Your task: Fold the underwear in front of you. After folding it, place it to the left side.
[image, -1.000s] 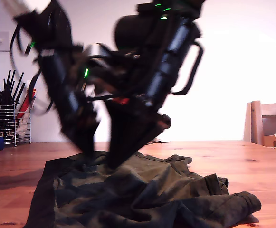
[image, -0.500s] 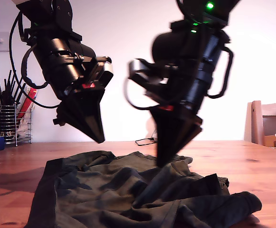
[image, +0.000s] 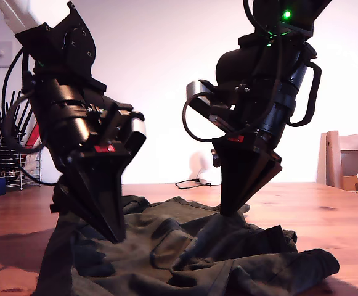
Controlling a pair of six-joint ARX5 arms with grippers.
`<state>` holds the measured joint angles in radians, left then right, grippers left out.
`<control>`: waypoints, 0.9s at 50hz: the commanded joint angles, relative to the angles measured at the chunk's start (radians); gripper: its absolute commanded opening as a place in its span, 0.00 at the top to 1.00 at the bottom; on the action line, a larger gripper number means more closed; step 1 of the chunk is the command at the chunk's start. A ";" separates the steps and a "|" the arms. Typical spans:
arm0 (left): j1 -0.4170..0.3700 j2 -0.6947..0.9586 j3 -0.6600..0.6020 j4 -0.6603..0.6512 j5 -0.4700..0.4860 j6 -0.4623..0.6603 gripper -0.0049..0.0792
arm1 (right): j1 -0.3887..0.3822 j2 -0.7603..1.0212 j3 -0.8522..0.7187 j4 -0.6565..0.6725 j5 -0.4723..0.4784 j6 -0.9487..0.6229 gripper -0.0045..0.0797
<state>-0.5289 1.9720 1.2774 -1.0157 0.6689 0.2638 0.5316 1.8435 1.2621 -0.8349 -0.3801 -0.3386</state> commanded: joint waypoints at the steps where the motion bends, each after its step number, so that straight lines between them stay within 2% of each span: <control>1: -0.013 0.012 -0.037 0.005 0.006 -0.015 0.97 | 0.003 0.013 -0.062 0.013 -0.003 -0.009 0.96; 12: -0.043 0.012 -0.104 0.025 -0.007 -0.037 0.97 | -0.010 0.013 -0.116 0.076 0.023 -0.010 0.96; 26: -0.047 0.012 -0.127 -0.039 -0.174 -0.039 0.97 | -0.024 0.013 -0.146 0.106 0.058 -0.010 0.96; 45: -0.031 0.012 -0.127 -0.039 -0.393 -0.021 0.97 | -0.024 0.013 -0.208 0.121 0.074 -0.005 0.96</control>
<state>-0.5797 1.9446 1.1759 -1.0843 0.3439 0.2325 0.5053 1.8416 1.1030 -0.7143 -0.3222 -0.3416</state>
